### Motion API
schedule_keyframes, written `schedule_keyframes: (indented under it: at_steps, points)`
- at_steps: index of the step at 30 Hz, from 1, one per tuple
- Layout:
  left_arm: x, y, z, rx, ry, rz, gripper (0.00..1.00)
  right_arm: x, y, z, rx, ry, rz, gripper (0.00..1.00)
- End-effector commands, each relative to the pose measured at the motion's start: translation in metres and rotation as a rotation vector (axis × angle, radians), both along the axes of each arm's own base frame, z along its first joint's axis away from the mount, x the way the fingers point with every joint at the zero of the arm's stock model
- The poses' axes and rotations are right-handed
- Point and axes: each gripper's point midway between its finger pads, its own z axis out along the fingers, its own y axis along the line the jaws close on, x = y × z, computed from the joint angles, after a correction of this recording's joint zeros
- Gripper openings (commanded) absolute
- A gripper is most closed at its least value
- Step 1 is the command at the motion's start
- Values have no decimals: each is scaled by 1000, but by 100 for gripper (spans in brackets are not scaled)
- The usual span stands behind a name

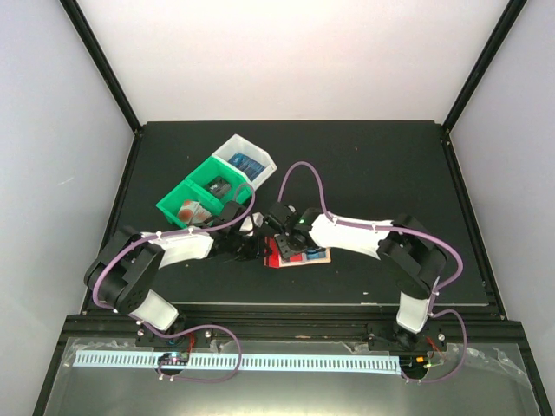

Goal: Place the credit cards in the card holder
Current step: Turn over the card slot in the card holder.

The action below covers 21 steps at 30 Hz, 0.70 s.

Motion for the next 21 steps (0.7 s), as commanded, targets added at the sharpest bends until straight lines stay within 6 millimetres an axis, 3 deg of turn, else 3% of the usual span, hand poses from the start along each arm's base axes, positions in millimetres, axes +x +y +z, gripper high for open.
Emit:
schedule_keyframes:
  at_steps: [1,9,21]
  points:
    - [-4,8,-16,49,14,12,2,4,-5,-3,-75,-34,-7,66]
    - [-6,11,-18,49,25,20,1,-8,15,-9,-62,-13,65,78]
    - [-8,16,-24,56,44,36,2,4,-15,-14,-196,-91,-49,74]
